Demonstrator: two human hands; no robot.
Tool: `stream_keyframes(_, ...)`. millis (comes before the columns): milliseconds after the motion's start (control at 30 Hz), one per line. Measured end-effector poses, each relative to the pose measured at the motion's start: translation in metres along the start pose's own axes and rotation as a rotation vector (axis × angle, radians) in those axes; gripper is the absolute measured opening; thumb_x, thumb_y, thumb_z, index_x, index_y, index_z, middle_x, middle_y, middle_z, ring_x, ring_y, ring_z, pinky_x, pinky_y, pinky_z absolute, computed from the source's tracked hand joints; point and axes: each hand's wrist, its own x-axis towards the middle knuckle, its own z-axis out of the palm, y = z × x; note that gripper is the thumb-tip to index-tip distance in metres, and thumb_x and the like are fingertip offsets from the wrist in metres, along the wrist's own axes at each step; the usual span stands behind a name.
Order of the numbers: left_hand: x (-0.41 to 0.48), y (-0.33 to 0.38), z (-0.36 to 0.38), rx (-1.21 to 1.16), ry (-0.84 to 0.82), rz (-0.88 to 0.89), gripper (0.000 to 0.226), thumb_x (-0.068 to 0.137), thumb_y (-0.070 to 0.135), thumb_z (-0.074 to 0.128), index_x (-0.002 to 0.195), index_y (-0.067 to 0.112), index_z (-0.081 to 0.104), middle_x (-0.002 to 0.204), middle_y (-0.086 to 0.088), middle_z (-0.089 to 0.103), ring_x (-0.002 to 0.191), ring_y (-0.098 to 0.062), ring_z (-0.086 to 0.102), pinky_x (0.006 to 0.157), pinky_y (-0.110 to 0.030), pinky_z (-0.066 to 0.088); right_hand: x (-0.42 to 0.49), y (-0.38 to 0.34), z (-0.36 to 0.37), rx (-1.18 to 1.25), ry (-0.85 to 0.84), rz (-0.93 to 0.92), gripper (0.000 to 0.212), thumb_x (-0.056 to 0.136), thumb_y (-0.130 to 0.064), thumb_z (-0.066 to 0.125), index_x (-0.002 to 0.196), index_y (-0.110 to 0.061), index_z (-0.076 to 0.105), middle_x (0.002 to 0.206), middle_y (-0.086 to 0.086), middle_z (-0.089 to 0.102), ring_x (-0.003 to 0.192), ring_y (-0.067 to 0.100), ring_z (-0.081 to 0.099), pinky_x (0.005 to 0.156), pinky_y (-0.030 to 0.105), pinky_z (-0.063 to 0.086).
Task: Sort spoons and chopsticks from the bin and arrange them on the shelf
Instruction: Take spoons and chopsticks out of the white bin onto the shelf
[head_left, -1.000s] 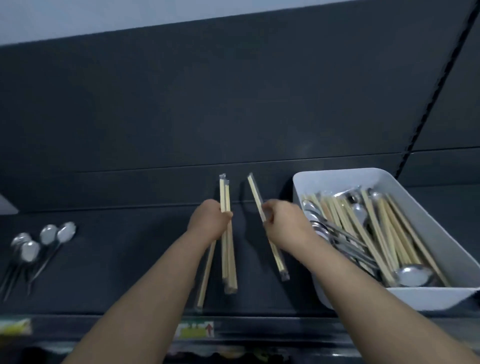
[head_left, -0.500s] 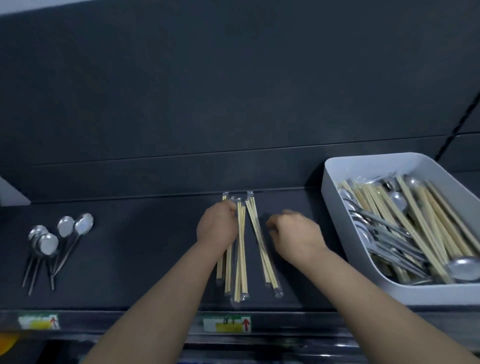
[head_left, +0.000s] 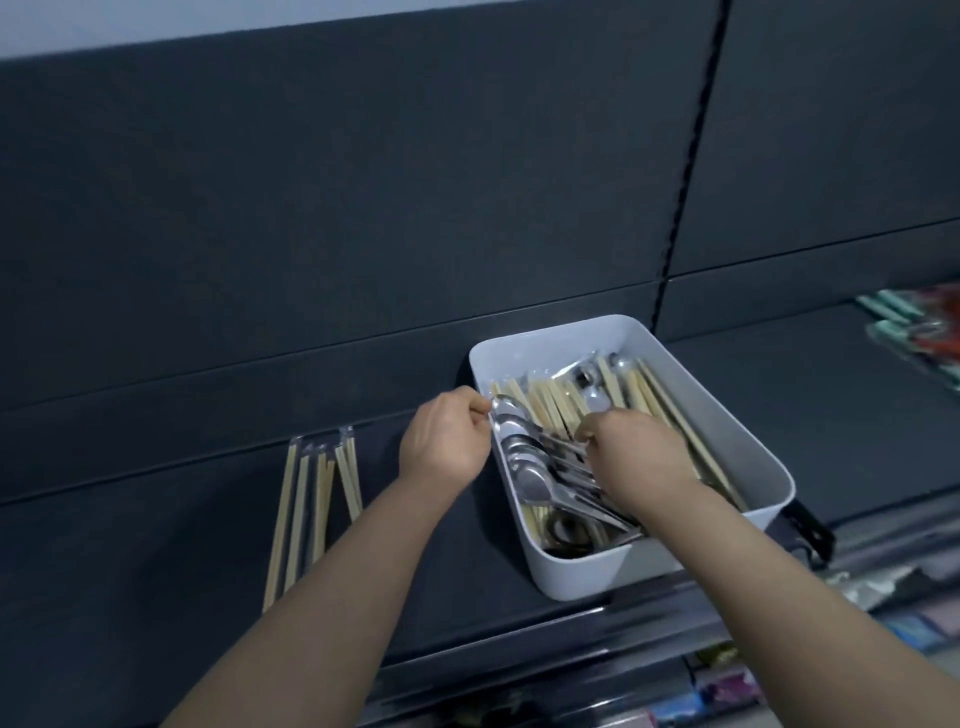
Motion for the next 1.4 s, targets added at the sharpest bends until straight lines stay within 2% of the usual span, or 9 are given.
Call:
stream_keyframes(233, -0.012, 0.012, 0.007, 0.014, 0.103, -0.079, 0.023, 0.09, 0.016, 0.05, 0.105, 0.023, 0.067, 0.098, 0.007, 0.068, 0.094, -0.018, 0.061, 0.071, -0.031, 0.05, 0.003, 0.0, 0.011, 0.072, -0.256, -0.12, 0.015, 0.081, -0.03, 0.068, 0.094, -0.023, 0.071, 0.095, 0.0, 0.069, 0.092, 0.022, 0.065, 0.073, 0.027, 0.049)
stream_keyframes(400, -0.02, 0.022, -0.002, 0.064, 0.148, -0.113, 0.026, 0.091, 0.015, 0.048, 0.106, 0.024, 0.067, 0.101, 0.008, 0.067, 0.093, -0.015, 0.061, 0.075, -0.031, 0.051, 0.01, -0.005, 0.009, -0.009, -0.274, -0.157, 0.025, 0.083, -0.023, 0.065, 0.106, -0.015, 0.063, 0.108, 0.006, 0.064, 0.104, 0.026, 0.062, 0.073, 0.027, 0.043)
stream_keyframes(533, -0.022, 0.034, -0.002, 0.089, 0.154, -0.1, 0.025, 0.092, 0.016, 0.048, 0.107, 0.025, 0.066, 0.104, 0.008, 0.067, 0.095, -0.014, 0.061, 0.078, -0.033, 0.052, 0.015, 0.007, 0.004, 0.138, -0.295, -0.091, 0.018, 0.081, -0.031, 0.067, 0.088, -0.016, 0.062, 0.086, 0.004, 0.059, 0.086, 0.024, 0.06, 0.067, 0.025, 0.042)
stream_keyframes(667, -0.022, 0.05, 0.006, 0.161, 0.142, -0.066, 0.025, 0.093, 0.015, 0.048, 0.108, 0.022, 0.067, 0.108, 0.004, 0.068, 0.1, -0.019, 0.061, 0.078, -0.031, 0.05, 0.025, 0.031, -0.001, 0.262, -0.228, -0.001, 0.015, 0.083, -0.022, 0.061, 0.091, -0.011, 0.069, 0.088, 0.008, 0.065, 0.08, 0.025, 0.057, 0.065, 0.025, 0.041)
stream_keyframes(767, -0.021, 0.062, 0.017, 0.331, 0.024, -0.033, 0.021, 0.088, 0.01, 0.051, 0.098, 0.016, 0.068, 0.097, -0.003, 0.068, 0.093, -0.026, 0.062, 0.069, -0.032, 0.048, 0.029, 0.047, -0.007, 0.257, -0.203, -0.005, 0.016, 0.084, -0.024, 0.06, 0.08, -0.01, 0.068, 0.074, 0.006, 0.057, 0.082, 0.029, 0.061, 0.063, 0.025, 0.038)
stream_keyframes(867, -0.02, 0.073, 0.034, 0.554, -0.146, -0.055, 0.013, 0.085, 0.013, 0.058, 0.097, 0.01, 0.063, 0.08, -0.005, 0.058, 0.077, -0.026, 0.06, 0.057, -0.031, 0.04, 0.033, 0.058, -0.011, 0.292, -0.155, -0.009, 0.018, 0.091, -0.027, 0.055, 0.088, -0.012, 0.066, 0.085, 0.01, 0.065, 0.09, 0.031, 0.063, 0.067, 0.027, 0.039)
stream_keyframes(967, -0.018, 0.079, 0.048, 0.637, -0.191, -0.123, 0.038, 0.087, 0.018, 0.062, 0.121, 0.005, 0.051, 0.104, -0.009, 0.063, 0.093, -0.029, 0.063, 0.062, -0.033, 0.04, 0.035, 0.066, -0.013, 0.346, -0.085, 0.01, 0.022, 0.097, -0.028, 0.047, 0.103, -0.01, 0.059, 0.099, 0.014, 0.067, 0.095, 0.035, 0.061, 0.067, 0.031, 0.039)
stream_keyframes(1167, -0.021, 0.081, 0.07, 0.415, -0.208, -0.156, 0.028, 0.087, 0.028, 0.064, 0.107, 0.01, 0.055, 0.109, -0.01, 0.063, 0.1, -0.029, 0.061, 0.071, -0.029, 0.042, 0.035, 0.077, -0.008, 0.347, -0.263, 0.014, 0.029, 0.097, -0.034, 0.052, 0.114, -0.012, 0.059, 0.113, 0.011, 0.066, 0.101, 0.03, 0.061, 0.08, 0.035, 0.05)
stream_keyframes(1400, -0.018, 0.088, 0.075, 0.188, -0.05, -0.228, 0.045, 0.083, 0.023, 0.067, 0.116, 0.008, 0.04, 0.079, 0.001, 0.057, 0.072, -0.021, 0.056, 0.056, -0.031, 0.041, 0.027, 0.082, -0.007, 0.227, -0.369, -0.057, 0.029, 0.088, -0.036, 0.06, 0.108, -0.015, 0.064, 0.107, 0.005, 0.066, 0.099, 0.026, 0.062, 0.078, 0.032, 0.051)
